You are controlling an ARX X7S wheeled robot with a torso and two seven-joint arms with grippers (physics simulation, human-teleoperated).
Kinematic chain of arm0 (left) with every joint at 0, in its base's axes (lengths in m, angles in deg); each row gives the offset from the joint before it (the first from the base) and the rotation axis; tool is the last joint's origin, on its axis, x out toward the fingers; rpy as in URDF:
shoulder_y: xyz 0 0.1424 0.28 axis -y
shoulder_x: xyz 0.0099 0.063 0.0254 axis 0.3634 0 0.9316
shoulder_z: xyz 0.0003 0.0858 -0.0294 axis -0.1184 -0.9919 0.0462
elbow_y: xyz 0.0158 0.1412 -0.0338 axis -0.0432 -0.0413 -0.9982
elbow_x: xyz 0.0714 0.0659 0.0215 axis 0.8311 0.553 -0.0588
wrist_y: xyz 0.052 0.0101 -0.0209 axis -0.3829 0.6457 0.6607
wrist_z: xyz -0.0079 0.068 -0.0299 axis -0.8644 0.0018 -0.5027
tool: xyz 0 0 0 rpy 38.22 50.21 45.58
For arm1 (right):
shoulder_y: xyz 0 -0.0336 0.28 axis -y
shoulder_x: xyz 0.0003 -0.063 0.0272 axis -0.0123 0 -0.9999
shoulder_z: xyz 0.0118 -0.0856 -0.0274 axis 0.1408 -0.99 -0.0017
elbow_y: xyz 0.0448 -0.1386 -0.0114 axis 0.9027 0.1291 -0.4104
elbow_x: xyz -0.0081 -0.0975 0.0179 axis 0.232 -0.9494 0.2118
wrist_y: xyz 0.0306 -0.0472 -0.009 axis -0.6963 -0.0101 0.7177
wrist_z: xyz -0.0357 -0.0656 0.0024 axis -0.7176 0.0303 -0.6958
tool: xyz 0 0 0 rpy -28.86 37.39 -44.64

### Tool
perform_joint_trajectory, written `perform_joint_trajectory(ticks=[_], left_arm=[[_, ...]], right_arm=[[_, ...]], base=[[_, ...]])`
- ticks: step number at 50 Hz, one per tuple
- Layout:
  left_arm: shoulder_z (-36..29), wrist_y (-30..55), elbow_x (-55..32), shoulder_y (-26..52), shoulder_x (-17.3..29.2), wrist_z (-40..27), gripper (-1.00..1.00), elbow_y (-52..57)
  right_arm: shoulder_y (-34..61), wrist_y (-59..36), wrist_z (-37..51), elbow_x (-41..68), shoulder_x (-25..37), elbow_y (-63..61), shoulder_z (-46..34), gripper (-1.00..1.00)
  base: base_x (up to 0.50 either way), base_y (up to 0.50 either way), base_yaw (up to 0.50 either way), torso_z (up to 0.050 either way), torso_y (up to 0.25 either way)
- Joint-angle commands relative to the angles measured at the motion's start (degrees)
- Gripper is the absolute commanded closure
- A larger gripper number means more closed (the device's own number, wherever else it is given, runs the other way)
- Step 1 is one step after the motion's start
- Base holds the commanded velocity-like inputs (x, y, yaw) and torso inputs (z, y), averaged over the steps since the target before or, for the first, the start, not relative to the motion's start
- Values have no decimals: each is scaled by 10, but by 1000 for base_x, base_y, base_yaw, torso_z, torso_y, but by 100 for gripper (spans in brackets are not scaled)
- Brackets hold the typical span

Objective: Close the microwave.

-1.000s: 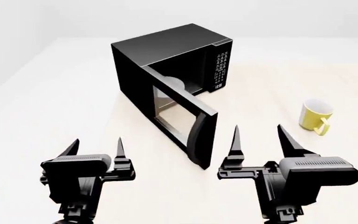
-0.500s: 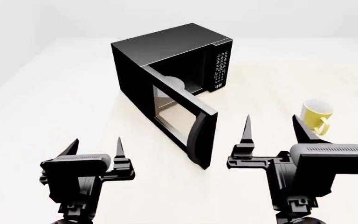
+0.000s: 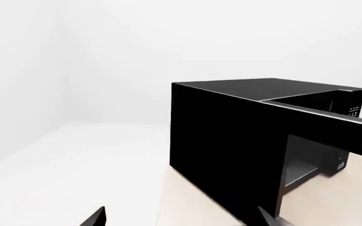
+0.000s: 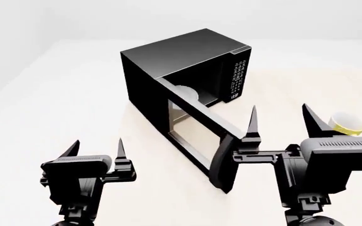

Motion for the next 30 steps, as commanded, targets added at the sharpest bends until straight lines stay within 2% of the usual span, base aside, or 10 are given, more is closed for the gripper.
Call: perform_joint_trajectory(ticks=[1,8,19,30], left_arm=[[-2,-2,0,0,3,-4,-100,0],[-3,-1,-2,1,5,-5,-100,1],[-7,-4,-3,0,6,-8,-100,-1],[-9,-11,-2,3,7,-10,-100,-11]], right_arm=[[8,-11,5,0,5,-11,-3,-100],[13,-18,12,2,2,-9,-2,-100],[19,-16,14,7,0,-7,-1,-100],[27,-31,24,9,1,-15,3,-100]], base=[[39,500,0,0,0],[36,500,0,0,0],[0,0,0,0,0],[482,0,0,0,0]])
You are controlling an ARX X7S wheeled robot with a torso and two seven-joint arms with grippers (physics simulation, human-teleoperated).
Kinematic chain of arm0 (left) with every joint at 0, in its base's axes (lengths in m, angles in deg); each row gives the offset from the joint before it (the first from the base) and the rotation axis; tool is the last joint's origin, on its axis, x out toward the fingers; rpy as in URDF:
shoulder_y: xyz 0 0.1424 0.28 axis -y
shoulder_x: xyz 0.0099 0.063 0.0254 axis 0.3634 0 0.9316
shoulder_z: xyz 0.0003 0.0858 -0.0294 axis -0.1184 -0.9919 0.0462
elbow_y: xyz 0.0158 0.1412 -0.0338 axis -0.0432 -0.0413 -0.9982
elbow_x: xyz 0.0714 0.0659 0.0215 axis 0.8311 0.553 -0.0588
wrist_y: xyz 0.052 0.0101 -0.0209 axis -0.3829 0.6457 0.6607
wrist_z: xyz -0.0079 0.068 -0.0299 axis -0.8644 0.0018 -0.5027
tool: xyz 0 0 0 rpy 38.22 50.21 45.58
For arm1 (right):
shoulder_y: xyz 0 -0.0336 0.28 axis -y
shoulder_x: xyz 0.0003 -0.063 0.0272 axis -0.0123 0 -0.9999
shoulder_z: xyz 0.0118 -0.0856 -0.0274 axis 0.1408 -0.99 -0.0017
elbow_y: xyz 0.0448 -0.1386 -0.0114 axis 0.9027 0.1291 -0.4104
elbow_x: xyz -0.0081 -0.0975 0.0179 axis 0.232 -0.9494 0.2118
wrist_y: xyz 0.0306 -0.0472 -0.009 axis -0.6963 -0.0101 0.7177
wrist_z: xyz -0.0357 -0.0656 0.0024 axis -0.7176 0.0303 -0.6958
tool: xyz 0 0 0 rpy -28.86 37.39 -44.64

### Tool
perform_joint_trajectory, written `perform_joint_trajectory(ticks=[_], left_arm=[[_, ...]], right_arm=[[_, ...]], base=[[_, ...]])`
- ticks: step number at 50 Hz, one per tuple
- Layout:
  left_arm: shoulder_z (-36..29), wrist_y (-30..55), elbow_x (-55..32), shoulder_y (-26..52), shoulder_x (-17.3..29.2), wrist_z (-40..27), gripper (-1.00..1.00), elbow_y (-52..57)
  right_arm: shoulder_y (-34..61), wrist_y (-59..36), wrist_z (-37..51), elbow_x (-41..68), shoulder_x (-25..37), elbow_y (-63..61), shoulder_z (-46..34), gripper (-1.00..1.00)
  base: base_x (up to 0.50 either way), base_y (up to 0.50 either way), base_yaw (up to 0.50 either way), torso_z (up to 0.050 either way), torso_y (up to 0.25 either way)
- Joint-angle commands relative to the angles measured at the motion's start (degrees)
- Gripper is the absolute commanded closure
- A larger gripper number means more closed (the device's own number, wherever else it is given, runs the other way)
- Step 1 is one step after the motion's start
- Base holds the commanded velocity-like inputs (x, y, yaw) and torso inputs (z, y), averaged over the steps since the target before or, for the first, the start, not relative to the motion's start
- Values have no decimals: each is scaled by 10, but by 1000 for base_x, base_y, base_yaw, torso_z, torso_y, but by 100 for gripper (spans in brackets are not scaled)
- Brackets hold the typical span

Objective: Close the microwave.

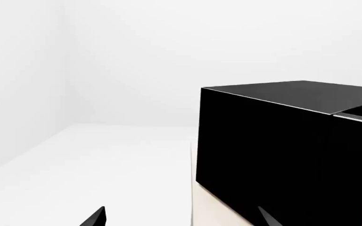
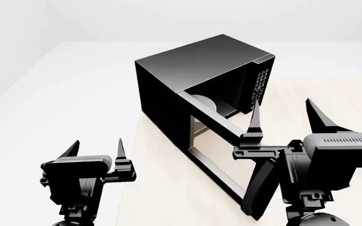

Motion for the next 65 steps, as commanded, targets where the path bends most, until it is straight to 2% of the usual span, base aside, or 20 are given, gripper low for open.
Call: perform_joint_trajectory(ticks=[1,11,22,30,39,47,65], left_arm=[[-3,-3,0,2,1,-3,-100,-6],[-5,-3,-2,2,3,-5,-100,-4],[-6,-6,-4,2,5,-8,-100,-6],[-7,-7,-5,3,7,-9,-100,-8],[-10,-8,-6,6,8,-10,-100,-11],[-13,-12,-5,7,9,-11,-100,-16],[-13,-15,-11,7,13,-15,-100,-20]], right_arm=[[14,-30,19,-1,-1,-2,4,-100],[13,-12,5,6,6,-10,1,-100],[24,-43,22,11,3,-12,11,-100],[26,-39,18,11,9,-20,3,-100],[33,-47,27,4,10,-14,-1,-100],[37,-46,29,18,2,-15,11,-100],[56,-79,20,44,0,-36,-13,-100]], base=[[141,0,0,0,0],[0,0,0,0,0],[424,0,0,0,1],[9,0,0,0,0],[39,424,0,0,0],[0,0,0,0,0],[0,0,0,0,0]])
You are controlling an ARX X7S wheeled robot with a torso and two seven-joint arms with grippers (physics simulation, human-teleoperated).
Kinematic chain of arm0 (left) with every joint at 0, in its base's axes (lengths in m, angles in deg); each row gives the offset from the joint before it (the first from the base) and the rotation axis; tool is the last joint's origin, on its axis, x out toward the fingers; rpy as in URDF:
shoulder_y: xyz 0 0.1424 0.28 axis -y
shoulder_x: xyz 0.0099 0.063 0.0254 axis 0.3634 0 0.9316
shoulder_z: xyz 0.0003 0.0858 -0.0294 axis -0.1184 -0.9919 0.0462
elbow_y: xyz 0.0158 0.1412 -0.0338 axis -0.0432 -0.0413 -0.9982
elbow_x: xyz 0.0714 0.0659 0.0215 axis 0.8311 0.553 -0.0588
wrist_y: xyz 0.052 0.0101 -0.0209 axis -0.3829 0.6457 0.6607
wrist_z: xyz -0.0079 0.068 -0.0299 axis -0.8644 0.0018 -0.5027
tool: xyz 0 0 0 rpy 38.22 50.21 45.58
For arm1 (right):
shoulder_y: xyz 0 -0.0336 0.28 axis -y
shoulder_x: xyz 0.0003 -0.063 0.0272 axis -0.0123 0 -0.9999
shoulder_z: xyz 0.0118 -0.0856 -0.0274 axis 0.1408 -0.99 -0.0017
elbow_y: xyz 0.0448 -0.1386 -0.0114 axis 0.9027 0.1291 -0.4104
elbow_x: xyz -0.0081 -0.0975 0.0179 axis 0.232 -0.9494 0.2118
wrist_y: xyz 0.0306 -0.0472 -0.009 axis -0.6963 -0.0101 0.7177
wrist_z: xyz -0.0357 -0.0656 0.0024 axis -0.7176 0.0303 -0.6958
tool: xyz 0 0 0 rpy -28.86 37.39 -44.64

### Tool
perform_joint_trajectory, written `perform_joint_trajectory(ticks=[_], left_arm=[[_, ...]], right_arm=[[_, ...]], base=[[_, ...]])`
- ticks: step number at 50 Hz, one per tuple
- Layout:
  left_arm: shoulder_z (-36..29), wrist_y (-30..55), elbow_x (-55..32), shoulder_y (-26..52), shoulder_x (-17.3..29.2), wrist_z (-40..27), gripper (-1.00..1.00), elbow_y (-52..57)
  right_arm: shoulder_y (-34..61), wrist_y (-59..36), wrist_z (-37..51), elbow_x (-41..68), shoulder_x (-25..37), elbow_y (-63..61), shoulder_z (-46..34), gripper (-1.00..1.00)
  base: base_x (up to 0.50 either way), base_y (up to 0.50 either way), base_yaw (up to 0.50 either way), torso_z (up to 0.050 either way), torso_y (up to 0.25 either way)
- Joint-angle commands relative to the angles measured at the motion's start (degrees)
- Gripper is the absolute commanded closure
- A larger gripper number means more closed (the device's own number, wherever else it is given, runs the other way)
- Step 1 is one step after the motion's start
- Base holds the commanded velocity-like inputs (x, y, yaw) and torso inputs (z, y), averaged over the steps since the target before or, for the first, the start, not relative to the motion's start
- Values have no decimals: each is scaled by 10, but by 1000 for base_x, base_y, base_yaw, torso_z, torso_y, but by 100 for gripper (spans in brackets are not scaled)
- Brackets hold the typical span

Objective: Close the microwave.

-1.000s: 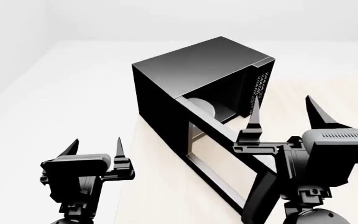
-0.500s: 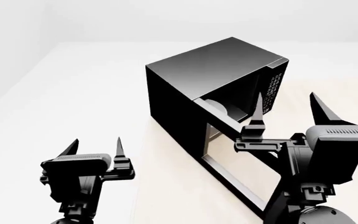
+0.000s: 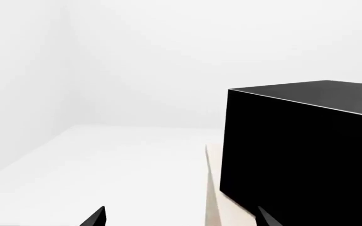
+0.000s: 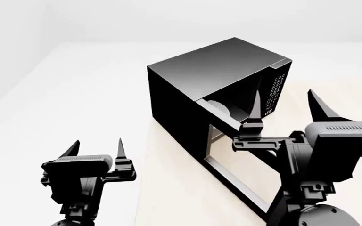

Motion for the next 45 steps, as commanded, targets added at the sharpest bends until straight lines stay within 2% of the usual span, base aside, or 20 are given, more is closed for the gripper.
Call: perform_joint_trajectory(ticks=[1,16,45], left_arm=[[0,-3,-2,1,2,-3,-100,-5],[9,-14,-6,-11,15,-3,-100,-4],[69,-44,-27,-66,48,-13,-100,13]], right_arm=[[10,-18,-5,18,-2,-13,-10,-100],[11,-26,-10,33,-3,-18,-24,-100],[18,-28,-4,38,-1,-15,-38,-100]], base=[[0,0,0,0,0],[0,0,0,0,0],[0,0,0,0,0]])
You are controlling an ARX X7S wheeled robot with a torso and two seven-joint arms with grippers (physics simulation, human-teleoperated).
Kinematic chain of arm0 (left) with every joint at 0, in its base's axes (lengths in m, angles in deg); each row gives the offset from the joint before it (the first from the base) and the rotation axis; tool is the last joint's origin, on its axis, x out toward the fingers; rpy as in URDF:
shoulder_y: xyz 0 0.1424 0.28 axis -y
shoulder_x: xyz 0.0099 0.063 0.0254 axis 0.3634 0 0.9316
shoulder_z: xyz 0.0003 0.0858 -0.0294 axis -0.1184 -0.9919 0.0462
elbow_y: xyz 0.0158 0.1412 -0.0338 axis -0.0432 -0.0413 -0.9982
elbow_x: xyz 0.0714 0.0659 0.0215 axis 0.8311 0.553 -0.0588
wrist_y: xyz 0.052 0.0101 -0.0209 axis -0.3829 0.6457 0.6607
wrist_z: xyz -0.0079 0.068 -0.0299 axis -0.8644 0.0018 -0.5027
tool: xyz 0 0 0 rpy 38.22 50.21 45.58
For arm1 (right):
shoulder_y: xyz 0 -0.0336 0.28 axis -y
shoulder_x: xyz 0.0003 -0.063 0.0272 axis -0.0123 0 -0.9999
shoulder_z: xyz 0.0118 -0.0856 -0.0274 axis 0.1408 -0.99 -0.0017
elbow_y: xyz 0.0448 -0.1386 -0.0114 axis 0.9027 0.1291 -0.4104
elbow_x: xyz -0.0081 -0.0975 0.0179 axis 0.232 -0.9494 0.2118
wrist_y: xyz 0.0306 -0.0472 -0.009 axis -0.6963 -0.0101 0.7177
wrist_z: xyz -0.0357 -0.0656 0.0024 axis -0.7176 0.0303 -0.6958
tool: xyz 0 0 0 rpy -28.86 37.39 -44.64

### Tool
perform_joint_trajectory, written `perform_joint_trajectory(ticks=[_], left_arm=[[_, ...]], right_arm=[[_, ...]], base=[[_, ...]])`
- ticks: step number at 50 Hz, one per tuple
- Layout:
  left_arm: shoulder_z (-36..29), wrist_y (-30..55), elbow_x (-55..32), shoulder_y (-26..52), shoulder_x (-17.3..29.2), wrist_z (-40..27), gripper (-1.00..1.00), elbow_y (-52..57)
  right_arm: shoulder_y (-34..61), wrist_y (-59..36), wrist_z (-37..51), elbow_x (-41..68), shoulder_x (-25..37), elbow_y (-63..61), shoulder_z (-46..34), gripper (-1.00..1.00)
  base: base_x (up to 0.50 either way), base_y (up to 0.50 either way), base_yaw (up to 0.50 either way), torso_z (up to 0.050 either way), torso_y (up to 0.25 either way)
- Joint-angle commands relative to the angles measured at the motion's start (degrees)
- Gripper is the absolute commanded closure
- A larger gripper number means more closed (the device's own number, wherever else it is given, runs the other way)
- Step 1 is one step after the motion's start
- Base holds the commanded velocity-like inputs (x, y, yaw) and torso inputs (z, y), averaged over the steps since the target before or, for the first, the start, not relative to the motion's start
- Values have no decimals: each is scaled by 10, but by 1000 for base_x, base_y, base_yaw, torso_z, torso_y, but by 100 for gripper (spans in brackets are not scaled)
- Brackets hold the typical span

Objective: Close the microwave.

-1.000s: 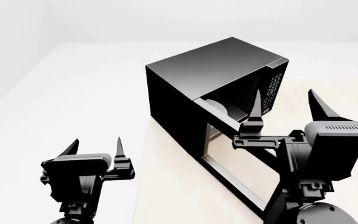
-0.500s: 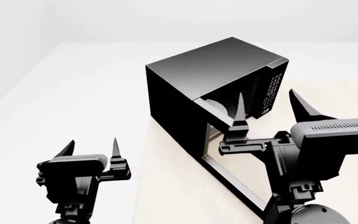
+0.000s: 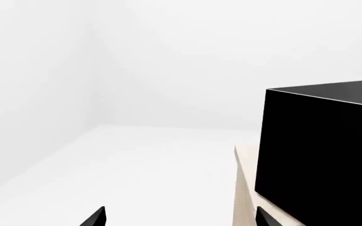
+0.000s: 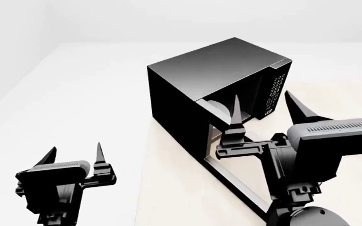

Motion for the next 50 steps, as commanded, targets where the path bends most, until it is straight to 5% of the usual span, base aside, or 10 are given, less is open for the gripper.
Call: perform_joint_trajectory(ticks=[1,50], left_arm=[[25,-12,-8,-25,12,-5,-100,8],[23,-27,-5,-28,17,-13,-100,-2]], right_arm=[[4,-4,3,3,1,1,-5,-100],[22,-47,-12,67,-6,-31,-52,-100]], base=[[0,0,0,0,0],[0,0,0,0,0]])
